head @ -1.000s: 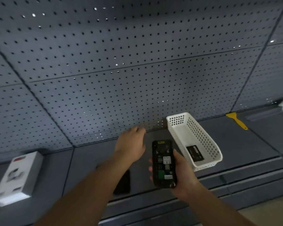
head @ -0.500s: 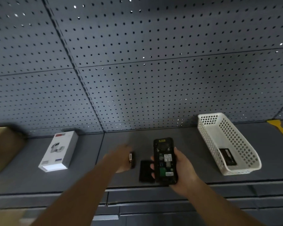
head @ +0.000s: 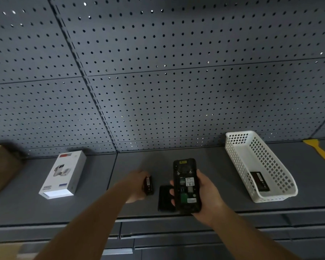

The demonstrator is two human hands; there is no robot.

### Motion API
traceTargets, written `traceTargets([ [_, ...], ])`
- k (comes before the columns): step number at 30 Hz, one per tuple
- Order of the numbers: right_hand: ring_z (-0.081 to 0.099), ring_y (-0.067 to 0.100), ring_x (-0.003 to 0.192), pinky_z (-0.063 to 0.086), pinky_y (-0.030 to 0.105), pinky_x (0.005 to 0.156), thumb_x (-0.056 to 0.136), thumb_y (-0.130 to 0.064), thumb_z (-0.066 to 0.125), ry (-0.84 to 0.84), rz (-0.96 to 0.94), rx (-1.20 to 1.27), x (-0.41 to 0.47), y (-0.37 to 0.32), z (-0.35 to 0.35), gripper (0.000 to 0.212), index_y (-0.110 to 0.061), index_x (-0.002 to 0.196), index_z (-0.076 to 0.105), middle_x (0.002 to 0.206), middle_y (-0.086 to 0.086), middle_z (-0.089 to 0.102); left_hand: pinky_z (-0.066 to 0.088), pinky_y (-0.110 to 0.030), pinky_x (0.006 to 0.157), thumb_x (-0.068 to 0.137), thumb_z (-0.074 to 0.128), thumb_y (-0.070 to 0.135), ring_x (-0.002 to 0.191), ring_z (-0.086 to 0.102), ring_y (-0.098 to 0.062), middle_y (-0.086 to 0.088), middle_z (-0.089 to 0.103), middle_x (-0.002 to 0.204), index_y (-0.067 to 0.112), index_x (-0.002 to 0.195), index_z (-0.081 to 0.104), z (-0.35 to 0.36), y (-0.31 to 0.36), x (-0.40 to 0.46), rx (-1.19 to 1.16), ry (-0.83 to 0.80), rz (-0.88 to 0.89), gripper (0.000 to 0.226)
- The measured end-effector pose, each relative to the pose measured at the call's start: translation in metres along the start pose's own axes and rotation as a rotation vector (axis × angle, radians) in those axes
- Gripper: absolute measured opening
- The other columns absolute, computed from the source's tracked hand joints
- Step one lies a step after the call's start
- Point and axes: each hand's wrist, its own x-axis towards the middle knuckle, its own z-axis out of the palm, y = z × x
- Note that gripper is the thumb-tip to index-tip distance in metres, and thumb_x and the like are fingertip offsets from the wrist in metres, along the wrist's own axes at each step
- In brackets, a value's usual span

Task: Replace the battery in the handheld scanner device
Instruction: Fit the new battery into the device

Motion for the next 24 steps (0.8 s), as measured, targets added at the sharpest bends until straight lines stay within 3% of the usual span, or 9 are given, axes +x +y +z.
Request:
traceTargets([
  [5,0.072,0.039,0.093,0.057,0.053,0.090,0.104,-0.057,0.038,0.005,-0.005,0.006,0.004,-0.004,-0.008,0.065,-0.008,0.119,0.078,0.119,0.024,0.074,0.049,-0.032,0.092,0.074,0.083,0.028,0.110,0.055,-0.019,0.005,0.054,0.123,0.032,0.136,0.051,-0.013,0.014,-0.006,-0.108,0.080,0.086,0.070],
  [9,0.072,0.039,0.095,0.057,0.053,0.089,0.104,-0.058,0.039,0.015,-0.010,-0.001,0.008,-0.008,-0.015,0.064,-0.009,0.126,0.074,0.119,0.023,0.074,0.050,-0.037,0.101,0.077,0.082,0.032,0.117,0.055,-0.013,0.011,0.055,0.127,0.040,0.132,0.052,-0.032,0.037,-0.018,-0.215,0.122,0.212,0.063],
  [13,0.072,0.039,0.097,0.055,0.054,0.092,0.105,-0.056,0.037,0.005,-0.058,-0.008,0.013,-0.011,-0.018,0.063,-0.010,0.130,0.072,0.121,0.023,0.075,0.042,-0.021,0.100,0.079,0.082,0.031,0.120,0.052,-0.005,0.013,0.055,0.131,0.034,0.133,0.055,-0.045,0.069,-0.033,-0.256,0.145,0.375,0.060],
  [16,0.074,0.036,0.096,0.057,0.050,0.083,0.106,-0.054,0.035,-0.004,-0.078,-0.018,0.012,-0.014,-0.017,0.060,-0.013,0.126,0.074,0.120,0.021,0.077,0.045,-0.027,0.105,0.078,0.080,0.034,0.119,0.053,-0.007,0.011,0.055,0.129,0.034,0.133,0.054,-0.046,0.090,-0.040,-0.254,0.107,0.471,0.061],
  [19,0.073,0.037,0.105,0.052,0.053,0.098,0.106,-0.056,0.034,0.006,-0.059,0.006,0.012,-0.017,-0.019,0.064,-0.013,0.121,0.079,0.125,0.024,0.075,0.050,-0.030,0.101,0.078,0.080,0.033,0.114,0.056,-0.008,0.008,0.058,0.127,0.032,0.133,0.056,-0.042,0.104,-0.043,-0.219,0.087,0.531,0.060],
  [24,0.073,0.038,0.103,0.051,0.056,0.100,0.103,-0.058,0.039,-0.021,-0.025,0.070,0.015,-0.017,-0.022,0.064,-0.011,0.126,0.076,0.121,0.023,0.075,0.036,0.000,0.084,0.077,0.082,0.026,0.100,0.052,0.004,0.006,0.066,0.123,0.025,0.130,0.063,-0.033,0.115,-0.046,-0.189,0.090,0.579,0.056],
])
